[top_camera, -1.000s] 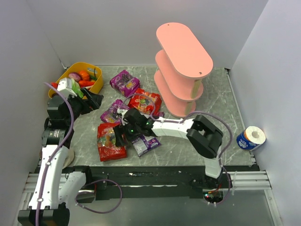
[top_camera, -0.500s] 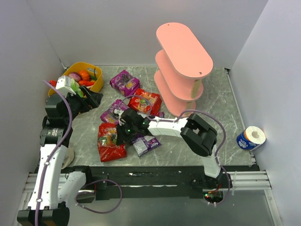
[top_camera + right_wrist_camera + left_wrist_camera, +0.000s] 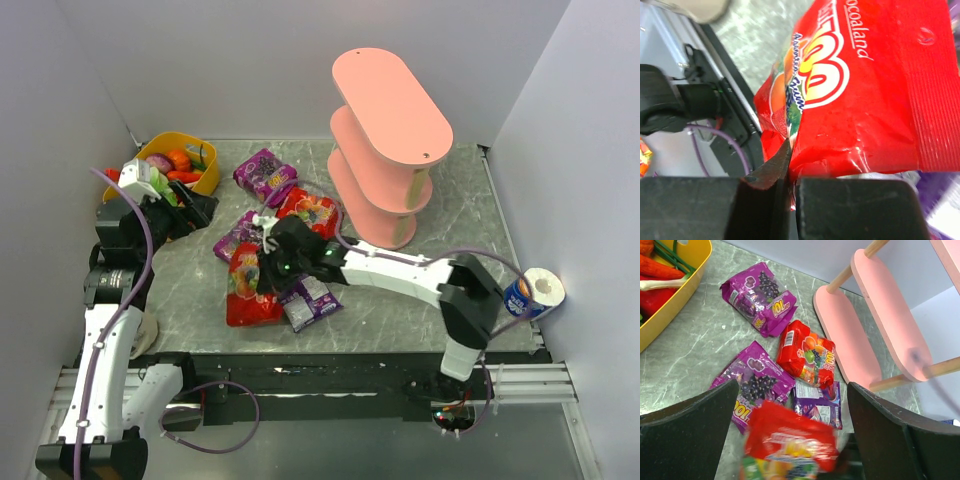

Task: Place and organize the candy bags onto the shelf

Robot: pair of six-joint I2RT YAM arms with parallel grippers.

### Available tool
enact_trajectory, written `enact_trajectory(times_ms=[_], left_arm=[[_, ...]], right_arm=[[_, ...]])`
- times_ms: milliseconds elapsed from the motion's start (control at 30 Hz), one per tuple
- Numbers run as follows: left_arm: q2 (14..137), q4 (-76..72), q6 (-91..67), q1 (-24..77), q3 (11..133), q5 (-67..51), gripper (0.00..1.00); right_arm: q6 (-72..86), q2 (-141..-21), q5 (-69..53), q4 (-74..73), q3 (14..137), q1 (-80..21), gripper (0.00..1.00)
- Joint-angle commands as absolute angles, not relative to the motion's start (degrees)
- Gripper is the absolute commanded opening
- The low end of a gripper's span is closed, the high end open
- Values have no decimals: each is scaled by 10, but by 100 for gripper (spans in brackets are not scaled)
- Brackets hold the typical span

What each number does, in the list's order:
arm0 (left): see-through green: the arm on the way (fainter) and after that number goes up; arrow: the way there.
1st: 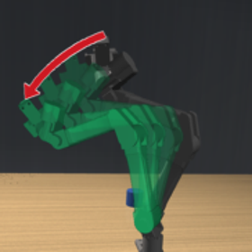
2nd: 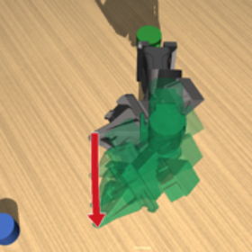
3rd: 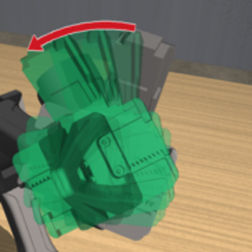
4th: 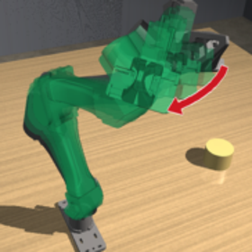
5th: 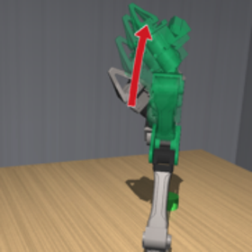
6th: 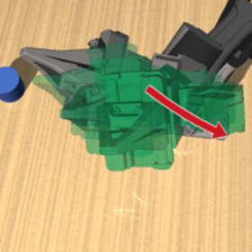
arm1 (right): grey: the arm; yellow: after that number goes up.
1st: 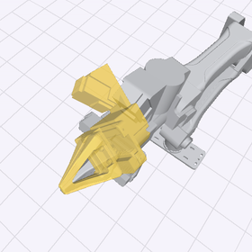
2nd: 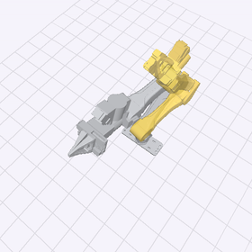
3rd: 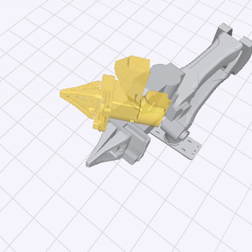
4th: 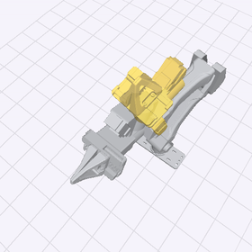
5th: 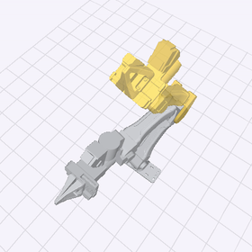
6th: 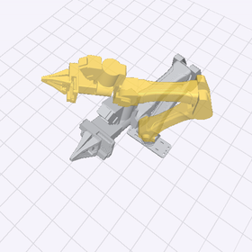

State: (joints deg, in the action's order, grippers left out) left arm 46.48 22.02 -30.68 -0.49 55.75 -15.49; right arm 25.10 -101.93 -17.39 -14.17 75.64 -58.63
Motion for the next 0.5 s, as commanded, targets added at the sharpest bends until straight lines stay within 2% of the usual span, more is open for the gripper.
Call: enact_trajectory(times_ms=[0, 333, 467], left_arm=[[461, 219, -308, -4, 586, -142, 96], [438, 194, -325, -4, 592, -80, 96], [450, 185, -329, -4, 592, -81, 96]], right_arm=[[216, -912, -130, -143, 812, -583, 0], [176, -824, -25, -259, 938, -510, 0], [192, -809, -1, -325, 1036, -461, 0]])
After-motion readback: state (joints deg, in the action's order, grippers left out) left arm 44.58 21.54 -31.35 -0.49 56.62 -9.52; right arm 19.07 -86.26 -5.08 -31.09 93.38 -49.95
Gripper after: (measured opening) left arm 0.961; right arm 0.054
